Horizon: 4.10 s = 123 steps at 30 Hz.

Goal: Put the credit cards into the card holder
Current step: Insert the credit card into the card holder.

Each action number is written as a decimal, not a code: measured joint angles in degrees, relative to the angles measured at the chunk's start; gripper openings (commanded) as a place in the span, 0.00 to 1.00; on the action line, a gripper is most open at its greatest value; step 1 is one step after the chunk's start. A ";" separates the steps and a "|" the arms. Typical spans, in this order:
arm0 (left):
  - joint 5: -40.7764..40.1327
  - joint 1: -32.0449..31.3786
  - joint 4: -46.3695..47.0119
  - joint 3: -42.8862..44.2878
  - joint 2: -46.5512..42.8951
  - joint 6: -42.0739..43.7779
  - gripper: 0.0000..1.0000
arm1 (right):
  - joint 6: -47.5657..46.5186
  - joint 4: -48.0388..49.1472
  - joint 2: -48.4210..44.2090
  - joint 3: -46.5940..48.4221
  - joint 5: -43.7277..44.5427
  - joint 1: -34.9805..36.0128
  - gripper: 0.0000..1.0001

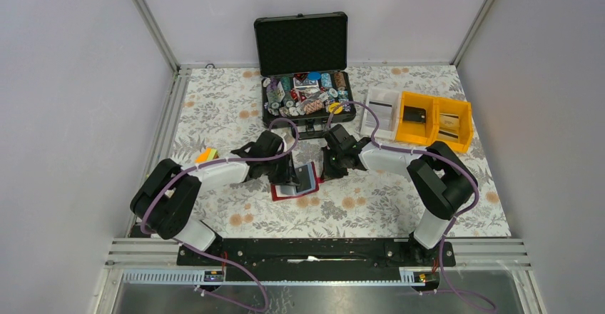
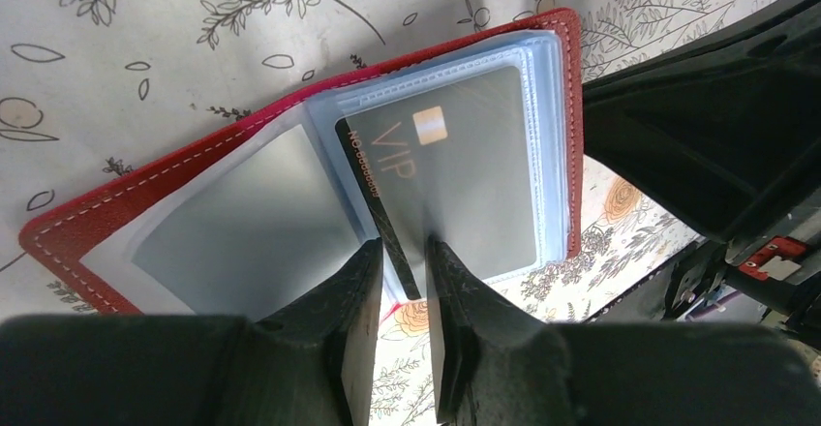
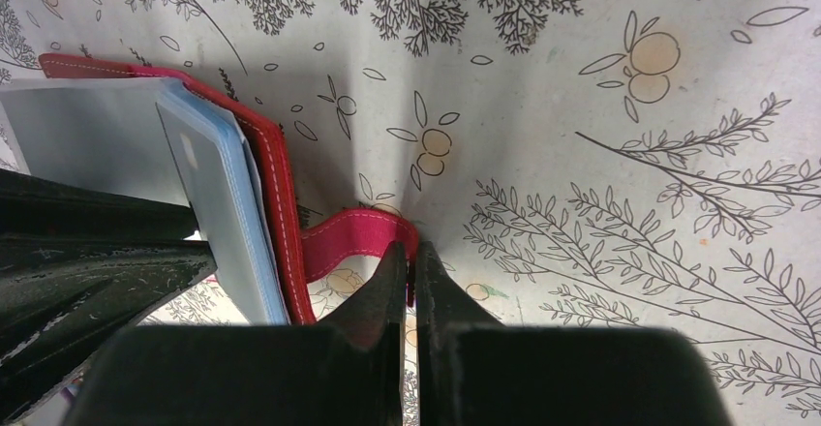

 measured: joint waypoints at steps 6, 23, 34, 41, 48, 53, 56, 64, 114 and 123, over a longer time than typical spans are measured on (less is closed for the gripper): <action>-0.57 -0.04 0.02 0.00 -0.72 0.02 0.45 | 0.07 -0.26 -0.02 0.04 0.61 0.00 0.10; -10.01 -0.09 -10.05 1.40 -14.86 2.43 0.87 | -1.42 -7.69 -3.96 1.55 7.43 -0.13 0.66; -17.11 2.12 -14.14 0.02 -17.22 2.27 0.93 | -1.62 -6.01 -11.43 1.60 6.71 0.68 0.59; -13.88 4.63 -11.96 -4.79 -17.22 0.42 0.93 | -0.11 -0.26 -9.81 1.57 1.64 3.78 0.45; -10.86 5.86 -8.22 -6.95 -17.11 -1.25 0.75 | 1.33 3.96 -4.72 1.55 -2.03 4.94 0.41; -9.68 6.21 -6.01 -7.78 -16.28 -2.01 0.55 | 1.75 4.96 -2.45 1.53 -2.73 4.98 0.38; -9.29 6.34 -5.62 -8.31 -15.87 -2.34 0.48 | 1.99 5.86 -1.36 1.53 -3.21 4.98 0.36; -9.09 6.45 -5.25 -8.68 -14.58 -2.36 0.34 | 2.25 6.23 0.63 1.46 -2.82 5.03 0.34; -8.66 6.62 -2.32 -10.54 -11.91 -1.90 0.20 | 3.15 5.68 1.55 1.88 -2.51 8.07 0.39; -8.68 6.62 -2.34 -10.54 -11.91 -1.86 0.20 | 2.86 0.63 -1.51 3.02 2.54 8.15 0.43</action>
